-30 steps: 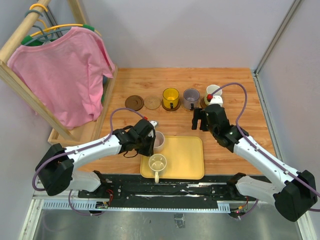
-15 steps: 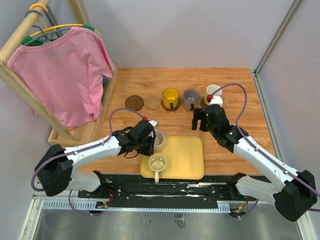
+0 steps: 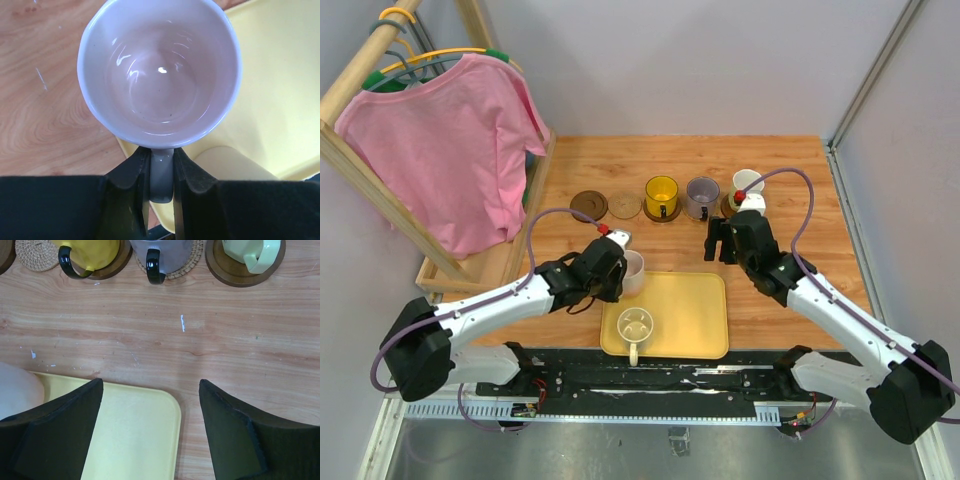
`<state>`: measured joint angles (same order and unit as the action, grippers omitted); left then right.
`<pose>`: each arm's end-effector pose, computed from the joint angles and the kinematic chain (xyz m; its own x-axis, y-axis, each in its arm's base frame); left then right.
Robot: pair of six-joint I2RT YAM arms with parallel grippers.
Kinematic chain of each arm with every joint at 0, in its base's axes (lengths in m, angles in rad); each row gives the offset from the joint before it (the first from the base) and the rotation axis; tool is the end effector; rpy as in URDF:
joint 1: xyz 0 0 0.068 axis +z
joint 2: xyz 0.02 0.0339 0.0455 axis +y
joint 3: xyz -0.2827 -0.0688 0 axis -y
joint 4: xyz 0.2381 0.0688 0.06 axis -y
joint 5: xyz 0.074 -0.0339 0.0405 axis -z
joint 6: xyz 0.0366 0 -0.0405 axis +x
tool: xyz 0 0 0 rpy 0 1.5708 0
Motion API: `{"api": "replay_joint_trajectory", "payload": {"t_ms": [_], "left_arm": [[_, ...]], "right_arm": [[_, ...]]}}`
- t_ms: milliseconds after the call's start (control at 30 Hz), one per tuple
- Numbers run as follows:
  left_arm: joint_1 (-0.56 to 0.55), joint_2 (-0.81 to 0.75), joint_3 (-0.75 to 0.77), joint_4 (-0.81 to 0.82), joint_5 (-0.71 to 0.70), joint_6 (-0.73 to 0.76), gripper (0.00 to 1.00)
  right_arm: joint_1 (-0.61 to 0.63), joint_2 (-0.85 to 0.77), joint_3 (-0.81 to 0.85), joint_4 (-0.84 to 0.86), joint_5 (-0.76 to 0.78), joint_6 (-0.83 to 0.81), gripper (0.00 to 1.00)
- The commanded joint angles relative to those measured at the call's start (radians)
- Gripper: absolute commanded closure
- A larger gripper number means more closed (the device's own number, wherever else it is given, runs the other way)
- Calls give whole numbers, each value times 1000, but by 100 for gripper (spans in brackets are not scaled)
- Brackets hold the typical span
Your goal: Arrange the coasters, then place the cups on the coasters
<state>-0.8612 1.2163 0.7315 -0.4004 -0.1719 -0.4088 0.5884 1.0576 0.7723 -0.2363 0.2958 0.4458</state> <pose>0.1547 -0.1705 0.2356 -0.7318 0.2510 -0.6336 0.4206 0.8978 -0.1302 0.1898 0.1138 0.2960 -0.5122 0.1541 -0.8449 -0.1106 0.9637 0.2428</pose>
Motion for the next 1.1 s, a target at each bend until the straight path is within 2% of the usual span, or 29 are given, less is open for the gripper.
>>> {"api": "replay_joint_trajectory", "payload": {"t_ms": [0, 233, 467, 733, 1067], "left_arm": [[-10, -5, 71, 118, -86, 48, 99], [-10, -22, 64, 174, -103, 61, 99], [-10, -68, 42, 263, -213, 101, 100], [-6, -30, 44, 444, -327, 227, 100], [177, 114, 98, 562, -228, 289, 99]], "right_arm": [[-17, -26, -20, 13, 14, 8, 22], [-17, -35, -33, 15, 27, 7, 22], [-16, -24, -39, 33, 11, 8, 24], [-17, -14, -46, 42, 19, 7, 25], [-16, -21, -44, 36, 67, -2, 25]]}}
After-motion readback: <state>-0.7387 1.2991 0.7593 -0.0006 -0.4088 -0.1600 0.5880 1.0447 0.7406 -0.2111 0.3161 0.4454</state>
